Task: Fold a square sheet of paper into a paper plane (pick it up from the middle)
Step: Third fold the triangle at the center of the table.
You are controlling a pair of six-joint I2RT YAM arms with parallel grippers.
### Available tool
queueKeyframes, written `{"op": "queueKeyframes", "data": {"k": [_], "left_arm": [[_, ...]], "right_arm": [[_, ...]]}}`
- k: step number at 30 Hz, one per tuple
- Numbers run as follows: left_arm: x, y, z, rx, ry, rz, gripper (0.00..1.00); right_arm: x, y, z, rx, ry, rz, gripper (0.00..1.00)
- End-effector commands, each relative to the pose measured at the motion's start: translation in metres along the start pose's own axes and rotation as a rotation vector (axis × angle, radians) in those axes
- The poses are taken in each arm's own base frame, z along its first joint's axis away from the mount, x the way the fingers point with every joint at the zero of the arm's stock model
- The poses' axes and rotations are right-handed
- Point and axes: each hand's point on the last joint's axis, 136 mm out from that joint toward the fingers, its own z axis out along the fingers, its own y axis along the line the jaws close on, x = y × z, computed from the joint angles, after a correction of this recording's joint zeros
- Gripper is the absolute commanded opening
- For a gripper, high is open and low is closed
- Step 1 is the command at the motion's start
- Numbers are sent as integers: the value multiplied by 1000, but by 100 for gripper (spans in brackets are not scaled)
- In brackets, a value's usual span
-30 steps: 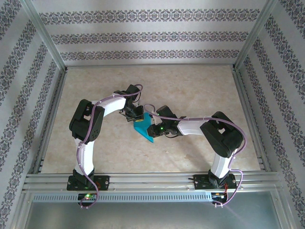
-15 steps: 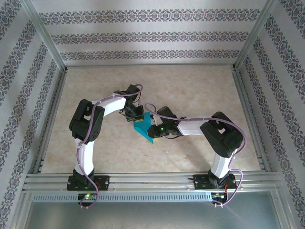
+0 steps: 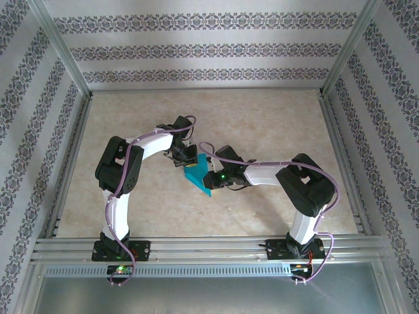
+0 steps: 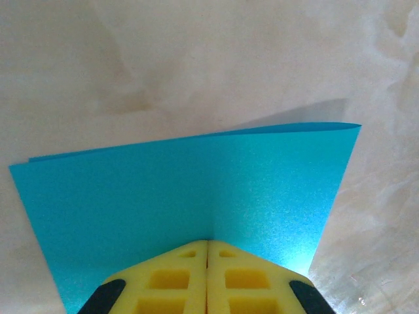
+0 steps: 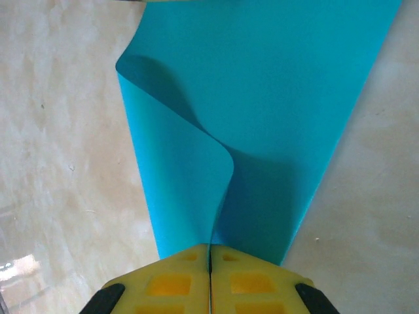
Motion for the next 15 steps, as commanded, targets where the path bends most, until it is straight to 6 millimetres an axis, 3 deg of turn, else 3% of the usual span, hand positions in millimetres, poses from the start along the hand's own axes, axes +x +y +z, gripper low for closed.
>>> {"op": "queueKeyframes", "data": {"k": [1,15], "left_arm": [[20,19,23,-77,70,-6,7],[21,19,24,-73,73,-5,7]], "right_arm": [[-9,14,-8,-21,-15,-50,9],[-13,4,-3,18,-2,-45,9]]}}
